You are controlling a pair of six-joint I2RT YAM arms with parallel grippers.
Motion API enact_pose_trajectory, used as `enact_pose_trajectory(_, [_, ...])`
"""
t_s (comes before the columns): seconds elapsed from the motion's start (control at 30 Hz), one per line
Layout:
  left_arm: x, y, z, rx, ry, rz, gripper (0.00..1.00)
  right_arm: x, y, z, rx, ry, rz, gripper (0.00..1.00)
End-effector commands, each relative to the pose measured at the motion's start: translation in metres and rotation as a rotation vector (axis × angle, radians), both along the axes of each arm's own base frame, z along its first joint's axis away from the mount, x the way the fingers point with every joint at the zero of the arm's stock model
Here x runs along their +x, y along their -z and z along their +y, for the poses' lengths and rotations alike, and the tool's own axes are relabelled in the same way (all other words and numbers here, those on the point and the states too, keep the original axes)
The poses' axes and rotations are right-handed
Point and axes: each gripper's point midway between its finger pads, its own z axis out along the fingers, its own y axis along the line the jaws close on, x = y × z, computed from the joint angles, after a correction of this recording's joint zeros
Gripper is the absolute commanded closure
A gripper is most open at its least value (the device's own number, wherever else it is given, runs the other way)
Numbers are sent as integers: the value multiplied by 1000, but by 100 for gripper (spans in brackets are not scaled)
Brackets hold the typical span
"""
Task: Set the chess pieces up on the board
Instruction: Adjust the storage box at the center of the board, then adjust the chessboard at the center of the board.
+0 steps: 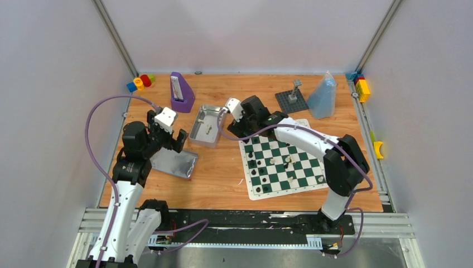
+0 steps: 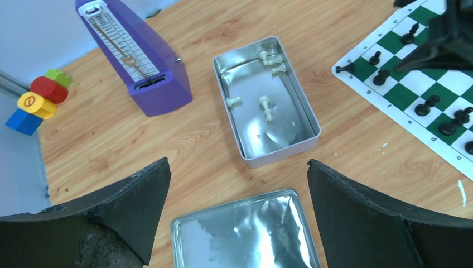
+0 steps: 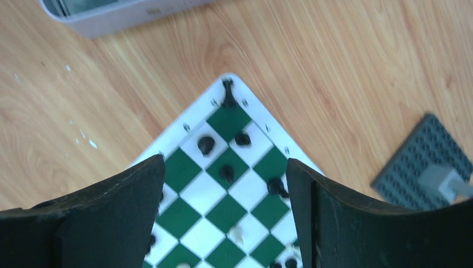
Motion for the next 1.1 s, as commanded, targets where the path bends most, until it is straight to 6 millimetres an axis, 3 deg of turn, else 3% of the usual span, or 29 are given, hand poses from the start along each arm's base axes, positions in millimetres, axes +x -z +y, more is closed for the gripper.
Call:
enact_pose_trajectory(0.0, [2, -2, -11, -24, 65, -9, 0, -9, -23, -51, 51, 90, 35, 20])
enact_pose_trajectory(0.23, [6, 5, -43, -66, 194, 86, 0, -33, -43, -146, 133, 250, 49, 20])
enact_pose_trajectory(0.33, [5, 21, -72, -40, 284, 142, 0, -44, -42, -185, 151, 333, 47, 20])
enact_pose_trajectory(0.6, [-13, 70, -156, 85, 566, 260, 0, -74, -9, -264, 129, 521, 72, 20])
enact_pose_trajectory(0.7, [-23, 87, -188, 124, 668, 281, 0, -82, 0, -284, 135, 575, 86, 20])
enact_pose_trajectory(0.83, [-25, 103, -225, 129, 744, 280, 1, -91, 10, -292, 140, 599, 104, 20])
enact_pose_trajectory(1.07, [-27, 136, -263, 160, 826, 277, 13, -93, 13, -299, 163, 633, 117, 20])
